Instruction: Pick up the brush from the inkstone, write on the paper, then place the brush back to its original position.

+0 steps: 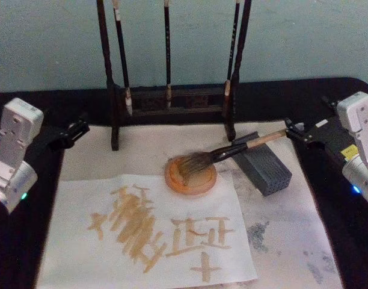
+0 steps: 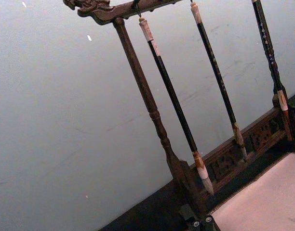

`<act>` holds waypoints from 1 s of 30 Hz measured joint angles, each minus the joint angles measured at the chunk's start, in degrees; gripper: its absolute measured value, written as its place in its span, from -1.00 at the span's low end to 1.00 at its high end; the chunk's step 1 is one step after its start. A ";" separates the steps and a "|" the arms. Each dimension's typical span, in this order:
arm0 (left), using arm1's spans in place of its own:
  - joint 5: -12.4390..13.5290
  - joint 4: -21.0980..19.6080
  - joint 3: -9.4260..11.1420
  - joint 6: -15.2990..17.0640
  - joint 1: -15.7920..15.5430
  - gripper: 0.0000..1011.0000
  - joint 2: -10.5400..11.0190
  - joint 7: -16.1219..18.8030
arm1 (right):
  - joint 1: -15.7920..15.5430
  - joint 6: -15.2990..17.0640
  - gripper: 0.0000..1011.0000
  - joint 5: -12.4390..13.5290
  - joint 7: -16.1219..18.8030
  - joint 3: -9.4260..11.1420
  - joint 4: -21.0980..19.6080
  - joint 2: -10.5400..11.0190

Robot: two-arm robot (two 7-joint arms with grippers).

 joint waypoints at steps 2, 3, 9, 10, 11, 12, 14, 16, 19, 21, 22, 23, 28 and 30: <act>0.00 0.00 0.00 0.00 0.00 0.98 0.00 0.00 | 0.00 0.00 0.98 0.00 0.00 0.00 0.00 0.00; 0.00 0.00 0.00 0.00 0.00 0.98 0.00 0.00 | 0.00 0.00 0.98 0.00 0.00 0.00 0.00 0.00; 0.00 0.00 0.00 0.00 0.00 0.98 0.00 0.00 | 0.00 0.00 0.98 0.00 0.00 0.00 0.00 0.00; 0.00 0.00 0.00 0.00 0.00 0.98 0.00 0.00 | 0.00 0.00 0.98 0.00 0.00 0.00 0.00 0.00; 0.00 0.00 0.00 0.00 0.00 0.98 0.00 0.00 | 0.00 0.00 0.98 0.00 0.00 0.00 0.00 0.00; 0.00 0.00 0.00 0.00 0.00 0.98 0.00 0.00 | 0.00 0.00 0.98 0.00 0.00 0.00 0.00 0.00; 0.00 0.00 0.00 0.00 0.00 0.98 0.00 0.00 | 0.00 0.01 0.98 0.00 0.00 0.00 0.00 0.00; 0.00 0.00 0.00 0.00 0.00 0.98 0.00 0.00 | 0.00 0.00 0.98 0.00 0.00 0.00 0.00 0.00; 0.00 0.00 0.00 0.00 0.00 0.98 0.00 0.00 | 0.00 0.00 0.98 0.00 0.00 -0.01 0.00 0.00; 0.00 0.00 0.00 0.00 0.00 0.98 0.00 0.00 | 0.00 0.01 0.98 0.00 0.00 -0.01 0.00 0.00; 0.00 0.00 0.00 0.00 0.00 0.98 0.00 0.00 | 0.00 0.01 0.98 0.01 0.00 -0.01 0.00 0.00; 0.00 0.00 0.00 0.00 0.00 0.98 0.00 0.00 | 0.00 0.01 0.98 0.01 0.00 0.00 0.00 0.00; 0.00 0.00 0.00 0.00 0.00 0.98 -0.01 0.00 | 0.00 0.01 0.98 0.01 0.00 -0.01 0.00 0.00; 0.00 0.00 0.00 0.00 0.00 0.98 0.00 0.00 | 0.00 0.01 0.98 0.01 0.00 0.00 0.00 0.00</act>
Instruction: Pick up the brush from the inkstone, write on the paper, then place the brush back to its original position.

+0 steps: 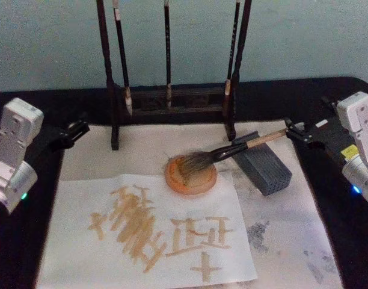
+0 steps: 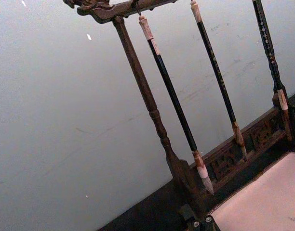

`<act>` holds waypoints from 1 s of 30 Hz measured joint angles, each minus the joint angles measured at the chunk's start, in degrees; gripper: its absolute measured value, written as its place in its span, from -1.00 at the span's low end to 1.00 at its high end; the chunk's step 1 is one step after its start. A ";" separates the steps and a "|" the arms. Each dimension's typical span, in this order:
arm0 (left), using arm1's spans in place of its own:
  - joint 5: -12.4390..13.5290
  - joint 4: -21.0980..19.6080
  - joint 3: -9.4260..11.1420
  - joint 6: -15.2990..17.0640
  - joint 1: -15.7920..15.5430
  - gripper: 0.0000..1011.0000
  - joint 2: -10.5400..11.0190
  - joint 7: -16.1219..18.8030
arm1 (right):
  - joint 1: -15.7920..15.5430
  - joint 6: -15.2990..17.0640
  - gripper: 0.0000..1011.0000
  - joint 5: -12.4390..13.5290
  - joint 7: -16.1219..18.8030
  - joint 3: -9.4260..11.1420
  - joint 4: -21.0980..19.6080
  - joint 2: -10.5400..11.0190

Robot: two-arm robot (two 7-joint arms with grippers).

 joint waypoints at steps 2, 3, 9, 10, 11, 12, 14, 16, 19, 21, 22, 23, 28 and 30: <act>0.00 0.00 0.00 0.00 0.00 0.98 0.00 0.00 | 0.00 0.00 0.98 0.00 0.00 0.00 0.00 0.00; 0.00 0.00 0.00 0.00 0.00 0.98 0.00 0.00 | 0.00 0.00 0.98 0.00 0.00 0.00 0.00 0.00; 0.00 0.00 0.00 0.00 0.00 0.98 0.00 0.00 | -0.52 0.07 0.98 0.63 0.89 0.75 -0.24 -0.18; 0.00 0.00 0.00 0.00 0.00 0.98 0.00 0.00 | -0.98 0.07 0.98 1.12 1.43 1.17 -0.66 -0.17; 0.00 0.00 0.00 0.00 0.00 0.98 0.00 0.00 | -0.98 0.07 0.98 1.12 1.43 1.17 -0.66 -0.17; 0.00 0.00 0.00 0.00 0.00 0.98 0.00 0.00 | -1.46 0.06 0.98 1.70 2.01 1.60 -1.07 -0.13; 0.00 0.00 0.00 0.00 0.00 0.98 0.00 0.00 | -2.47 -0.08 0.98 3.27 3.15 2.54 -1.91 -0.08; 0.00 0.00 0.00 0.00 0.00 0.98 0.00 0.00 | -3.22 -0.34 0.98 4.61 3.95 3.37 -2.52 -0.09; 0.00 0.00 0.00 0.00 0.00 0.98 0.00 0.00 | -4.24 -0.70 0.98 7.38 5.56 4.73 -3.13 -0.32; 0.00 0.00 0.00 0.00 0.00 0.98 0.00 0.00 | -5.03 -0.90 0.98 11.07 7.88 6.28 -3.30 -0.83; 0.00 0.00 0.00 0.00 0.00 0.98 0.00 0.00 | -5.45 -0.91 0.98 13.70 9.55 7.26 -3.29 -1.28; 0.00 0.00 0.00 0.00 0.00 0.98 0.00 0.00 | -5.67 -0.90 0.98 15.31 10.64 7.81 -3.24 -1.53; 0.00 0.00 0.00 0.00 0.00 0.98 0.00 0.00 | -7.23 0.60 0.98 24.81 16.72 11.38 -2.92 -3.25; 0.00 0.00 0.00 0.00 0.00 0.98 0.00 0.00 | -7.94 1.80 0.98 28.10 18.60 12.74 -2.93 -3.96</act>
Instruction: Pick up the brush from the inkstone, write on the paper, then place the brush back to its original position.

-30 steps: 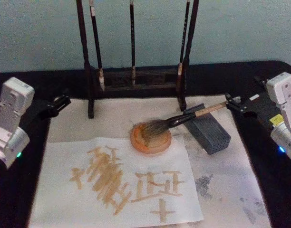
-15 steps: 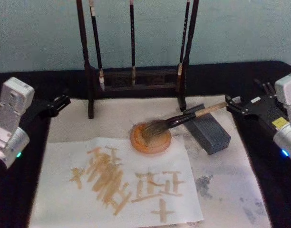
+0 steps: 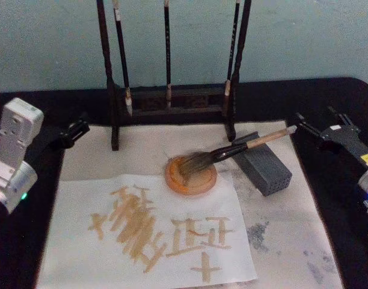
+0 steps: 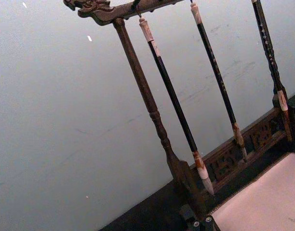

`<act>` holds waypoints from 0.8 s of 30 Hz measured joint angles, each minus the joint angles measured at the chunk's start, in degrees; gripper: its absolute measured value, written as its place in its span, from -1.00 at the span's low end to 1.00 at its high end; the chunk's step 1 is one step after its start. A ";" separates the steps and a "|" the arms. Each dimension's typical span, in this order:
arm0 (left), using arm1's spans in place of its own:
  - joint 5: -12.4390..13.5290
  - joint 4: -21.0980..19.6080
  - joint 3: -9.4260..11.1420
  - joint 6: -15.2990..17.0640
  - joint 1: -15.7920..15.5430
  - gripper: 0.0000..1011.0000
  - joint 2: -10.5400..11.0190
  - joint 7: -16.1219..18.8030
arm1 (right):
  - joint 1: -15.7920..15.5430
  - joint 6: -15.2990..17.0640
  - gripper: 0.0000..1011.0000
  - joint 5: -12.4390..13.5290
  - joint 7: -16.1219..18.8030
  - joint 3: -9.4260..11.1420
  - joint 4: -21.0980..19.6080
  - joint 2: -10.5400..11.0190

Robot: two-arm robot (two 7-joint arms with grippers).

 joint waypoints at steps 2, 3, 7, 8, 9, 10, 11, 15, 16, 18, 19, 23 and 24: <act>0.00 0.00 0.00 0.00 0.00 0.98 0.00 0.00 | -0.36 0.85 0.98 2.10 1.26 0.72 0.01 -0.48; 0.00 0.00 0.00 0.00 0.00 0.98 0.00 0.00 | -0.50 1.21 0.98 2.94 1.75 1.06 0.07 -0.72; 0.00 0.00 0.00 0.00 -0.01 0.98 0.00 0.00 | -1.17 3.25 0.98 7.93 4.83 2.91 0.84 -2.17; 0.00 0.00 0.00 0.00 0.00 0.98 0.00 0.00 | -1.36 3.78 0.98 9.57 5.66 3.51 1.19 -2.70; 0.00 0.00 0.00 0.00 0.00 0.98 0.00 0.00 | -1.42 3.94 0.98 10.14 5.90 3.74 1.34 -2.88; 0.00 0.00 0.00 0.00 0.00 0.98 0.00 0.00 | -1.62 4.31 0.98 11.76 6.50 4.27 1.66 -3.34; 0.00 0.00 0.00 0.00 0.00 0.98 0.00 0.00 | -1.62 4.31 0.98 11.76 6.50 4.27 1.66 -3.34; 0.00 0.00 0.00 0.00 0.00 0.98 0.00 0.00 | -2.12 5.40 0.98 16.52 7.80 5.45 2.63 -4.41; 0.00 0.00 0.00 0.00 0.00 0.98 0.00 0.00 | -2.21 5.52 0.98 17.15 7.89 5.60 2.74 -4.54; 0.00 0.00 0.00 0.00 0.00 0.98 0.00 0.00 | -2.52 5.74 0.98 19.11 8.07 6.14 3.12 -5.00; 0.00 0.00 0.00 0.00 0.00 0.98 0.00 0.00 | -2.71 5.81 0.98 20.39 8.13 6.47 3.36 -5.30; 0.00 0.00 0.00 0.00 0.00 0.98 0.00 0.00 | -3.04 5.91 0.98 22.48 8.32 6.92 3.91 -5.80; 0.00 0.00 0.00 0.00 0.00 0.98 0.00 0.00 | -3.13 5.91 0.98 23.31 8.49 7.03 4.14 -6.00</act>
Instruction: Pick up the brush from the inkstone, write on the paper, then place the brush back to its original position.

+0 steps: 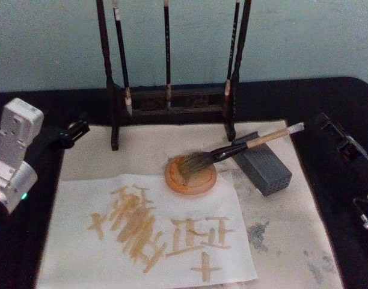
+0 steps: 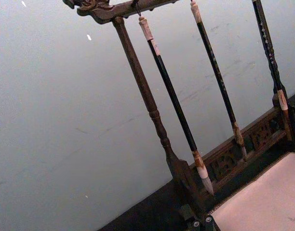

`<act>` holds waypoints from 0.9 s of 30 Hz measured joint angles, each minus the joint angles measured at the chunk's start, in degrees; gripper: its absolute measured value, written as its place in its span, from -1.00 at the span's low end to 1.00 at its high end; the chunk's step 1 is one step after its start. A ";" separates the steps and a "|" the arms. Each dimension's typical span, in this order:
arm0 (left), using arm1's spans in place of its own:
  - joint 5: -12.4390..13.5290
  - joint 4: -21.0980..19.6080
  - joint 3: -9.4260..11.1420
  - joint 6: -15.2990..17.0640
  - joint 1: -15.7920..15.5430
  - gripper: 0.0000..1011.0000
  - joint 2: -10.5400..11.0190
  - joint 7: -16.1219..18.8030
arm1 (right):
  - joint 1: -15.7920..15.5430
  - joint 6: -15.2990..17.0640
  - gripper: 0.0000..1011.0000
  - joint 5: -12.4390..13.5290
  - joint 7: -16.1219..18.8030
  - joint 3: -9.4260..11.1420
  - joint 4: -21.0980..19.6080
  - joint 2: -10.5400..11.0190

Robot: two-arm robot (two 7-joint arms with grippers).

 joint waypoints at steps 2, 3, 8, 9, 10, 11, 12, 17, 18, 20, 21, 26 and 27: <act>0.00 0.00 0.00 0.00 0.00 0.98 0.00 0.00 | -0.11 -0.01 0.98 0.94 0.19 0.12 0.24 -0.27; 0.01 0.00 0.00 0.00 0.00 0.98 0.00 0.00 | -0.14 -0.01 0.98 1.38 0.26 0.16 0.38 -0.39; 0.00 0.00 0.00 0.00 0.00 0.98 0.00 0.00 | 0.11 1.20 0.98 4.76 0.48 0.19 1.91 -1.10; 0.00 0.00 0.00 0.00 0.00 0.98 0.00 0.00 | 0.29 1.86 0.98 5.72 0.38 0.14 2.35 -1.26; 0.00 0.00 0.00 0.00 0.00 0.98 0.00 0.00 | 0.40 2.22 0.98 6.24 0.30 0.11 2.61 -1.36; 0.01 0.00 0.00 0.00 0.00 0.98 0.00 0.00 | 0.51 2.61 0.98 6.77 0.21 0.07 2.87 -1.44; 0.00 0.00 0.00 0.00 0.00 0.98 0.00 0.00 | 0.73 3.46 0.98 7.84 0.11 -0.01 3.39 -1.58; 0.00 0.00 0.00 0.00 0.00 0.98 0.00 0.00 | 1.43 5.62 0.98 10.68 -0.19 -0.27 4.81 -1.93; 0.00 0.00 0.00 0.00 0.00 0.98 0.00 0.00 | 1.61 6.05 0.98 11.21 -0.20 -0.35 5.12 -1.99; 0.00 0.00 0.00 0.00 0.00 0.98 0.00 0.00 | 1.98 6.81 0.98 12.16 -0.36 -0.63 5.71 -2.07; 0.00 0.00 0.00 0.00 0.00 0.98 0.00 0.00 | 2.11 7.00 0.98 12.40 -0.46 -0.74 5.89 -2.09; 0.00 0.00 0.00 0.00 0.00 0.98 0.00 0.00 | 2.88 8.21 0.98 13.91 -1.16 -1.67 6.71 -2.05; 0.00 0.00 0.00 0.00 0.00 0.98 0.00 0.00 | 2.99 8.32 0.98 14.05 -1.27 -1.82 6.78 -2.03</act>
